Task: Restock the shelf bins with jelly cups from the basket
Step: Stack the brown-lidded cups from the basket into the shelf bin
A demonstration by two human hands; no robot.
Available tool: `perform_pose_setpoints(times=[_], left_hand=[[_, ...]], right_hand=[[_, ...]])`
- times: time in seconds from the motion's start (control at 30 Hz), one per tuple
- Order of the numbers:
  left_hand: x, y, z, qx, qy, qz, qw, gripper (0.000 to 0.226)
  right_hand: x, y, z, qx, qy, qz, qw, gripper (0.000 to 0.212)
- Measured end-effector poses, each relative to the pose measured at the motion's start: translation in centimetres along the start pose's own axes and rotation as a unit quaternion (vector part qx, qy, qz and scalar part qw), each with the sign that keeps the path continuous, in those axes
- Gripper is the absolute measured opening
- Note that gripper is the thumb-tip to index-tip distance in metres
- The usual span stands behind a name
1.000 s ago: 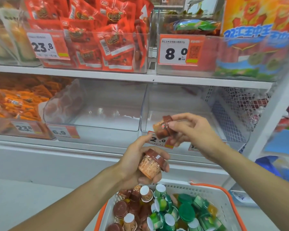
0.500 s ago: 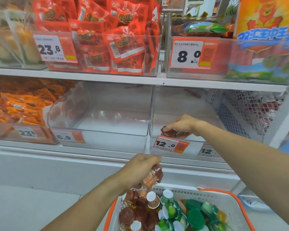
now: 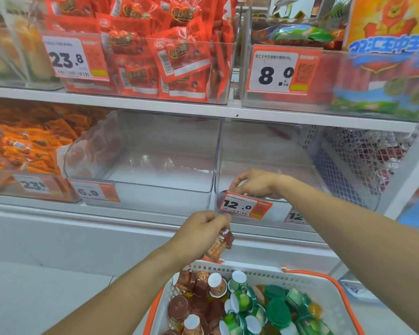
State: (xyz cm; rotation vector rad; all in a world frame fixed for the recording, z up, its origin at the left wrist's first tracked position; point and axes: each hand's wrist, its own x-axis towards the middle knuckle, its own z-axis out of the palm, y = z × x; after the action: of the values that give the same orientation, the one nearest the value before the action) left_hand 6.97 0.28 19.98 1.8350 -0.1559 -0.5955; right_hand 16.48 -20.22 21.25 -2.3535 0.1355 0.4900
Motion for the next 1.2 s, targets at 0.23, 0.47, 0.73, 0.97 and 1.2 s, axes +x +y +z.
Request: perform_pose_setpoints(times=[0.23,0.47,0.73,0.97,1.2], left_hand=[[-0.2,0.5,0.3,-0.083,0.061,0.060,0.993,0.040],[-0.3,1.3,1.6,-0.081,0.076,0.192,0.975,0.021],[-0.2,2.3,1.9,-0.021,0.119,0.284,0.951,0.052],[0.4,0.3,1.9,0.421,0.067,0.310,0.849,0.075],[0.3,-0.7,2.4,0.549,0.059,0.257,0.793,0.080]], right_hand=[[-1.8,0.0,-1.4,0.041,0.109,-0.069,0.991,0.021],[-10.1,-2.7,-1.1,0.169,-0.002,-0.091,0.981,0.044],[-11.0,-1.3,-2.1,0.334,-0.026,-0.073,0.939,0.023],[-5.0,-0.4,-4.8,0.407,0.122,0.000,0.905,0.007],[3.0,0.8,-2.6,0.319,0.185,0.088,0.925,0.010]])
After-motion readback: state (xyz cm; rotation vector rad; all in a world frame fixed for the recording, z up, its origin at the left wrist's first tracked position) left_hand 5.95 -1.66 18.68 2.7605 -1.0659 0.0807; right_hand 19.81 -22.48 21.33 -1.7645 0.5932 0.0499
